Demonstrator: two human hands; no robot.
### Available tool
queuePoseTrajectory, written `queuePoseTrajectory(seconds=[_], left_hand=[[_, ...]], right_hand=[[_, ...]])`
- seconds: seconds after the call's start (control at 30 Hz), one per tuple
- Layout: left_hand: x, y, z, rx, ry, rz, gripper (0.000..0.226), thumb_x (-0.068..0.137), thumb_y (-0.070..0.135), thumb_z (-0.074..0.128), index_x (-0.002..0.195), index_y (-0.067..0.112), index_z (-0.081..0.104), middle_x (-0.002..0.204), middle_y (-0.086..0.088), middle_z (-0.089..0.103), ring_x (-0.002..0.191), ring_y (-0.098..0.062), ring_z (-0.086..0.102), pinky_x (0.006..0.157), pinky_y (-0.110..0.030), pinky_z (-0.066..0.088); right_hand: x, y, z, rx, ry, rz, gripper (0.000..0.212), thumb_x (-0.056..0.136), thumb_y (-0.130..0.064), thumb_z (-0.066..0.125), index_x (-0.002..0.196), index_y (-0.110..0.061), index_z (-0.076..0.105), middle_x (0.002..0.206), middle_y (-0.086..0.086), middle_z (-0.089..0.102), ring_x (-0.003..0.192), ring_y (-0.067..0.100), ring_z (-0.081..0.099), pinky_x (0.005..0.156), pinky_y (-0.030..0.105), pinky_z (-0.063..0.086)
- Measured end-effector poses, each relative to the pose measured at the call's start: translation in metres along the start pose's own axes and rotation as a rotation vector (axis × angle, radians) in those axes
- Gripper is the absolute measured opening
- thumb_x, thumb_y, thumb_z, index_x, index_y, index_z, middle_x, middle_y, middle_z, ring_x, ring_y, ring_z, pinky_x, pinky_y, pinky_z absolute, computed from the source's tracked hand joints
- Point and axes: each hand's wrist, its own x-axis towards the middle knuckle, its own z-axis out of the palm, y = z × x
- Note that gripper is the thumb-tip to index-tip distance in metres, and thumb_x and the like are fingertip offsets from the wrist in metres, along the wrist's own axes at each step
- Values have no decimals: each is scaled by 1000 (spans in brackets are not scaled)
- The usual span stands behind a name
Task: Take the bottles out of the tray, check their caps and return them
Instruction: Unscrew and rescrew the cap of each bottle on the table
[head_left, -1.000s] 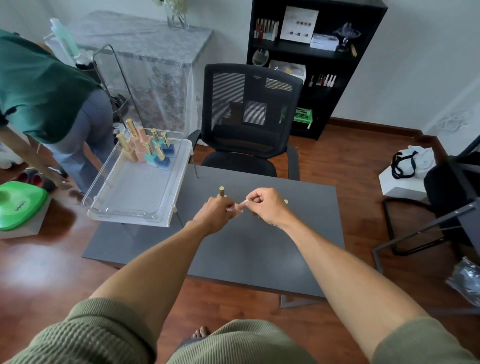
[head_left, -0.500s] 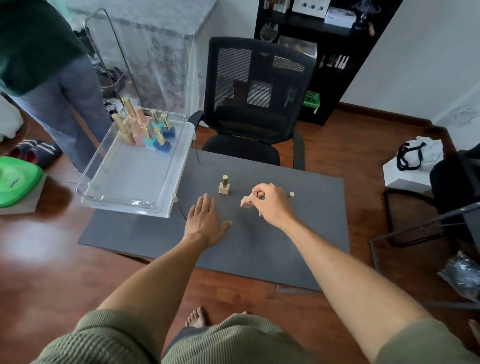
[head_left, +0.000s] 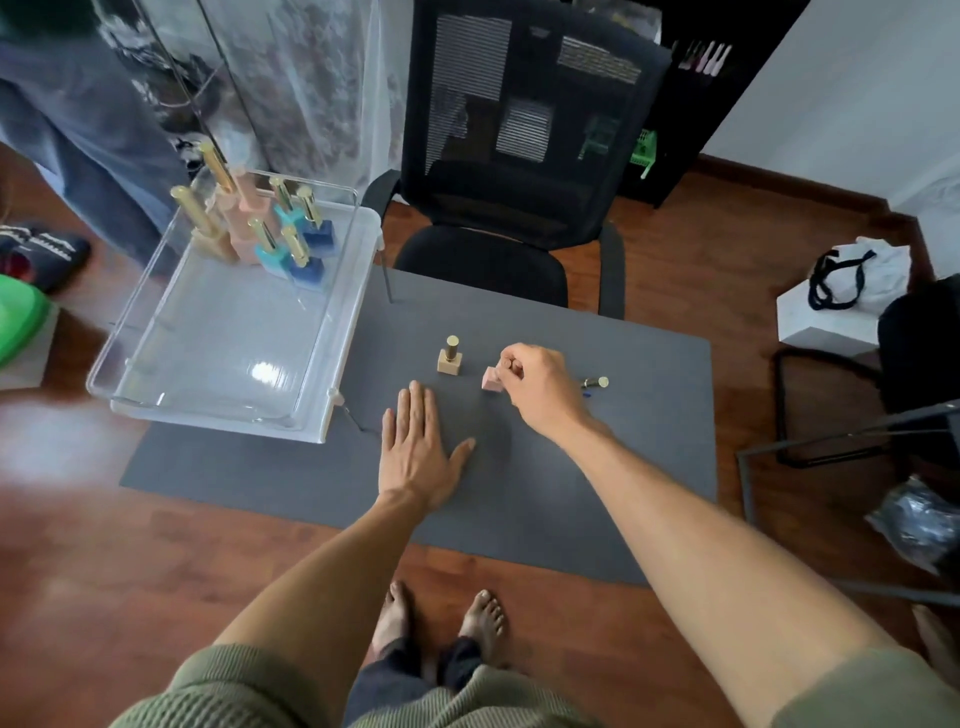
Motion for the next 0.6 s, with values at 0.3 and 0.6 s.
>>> queuePoseTrajectory(seconds=[0.3,0.6], left_hand=[[2,-2,8,0,2,-7,93,97,71,16,161,9,-10,168,-8,-18,154,-23,-22,125,-44,-11],[2,-1,4,-18,-11,-3,92,99,69,19,161,9,-11,168,-8,-18,154,-23,-22,125,-43,-11]], right_hand=[[14,0,9,-58,6,-32,15,102,-12,58,95,-4,69,95,9,72,86,28,64,71,41,52],[21,-3,11,-42,16,-23,15,102,-11,58,96,-2,68,94,10,71,85,29,64,70,45,54]])
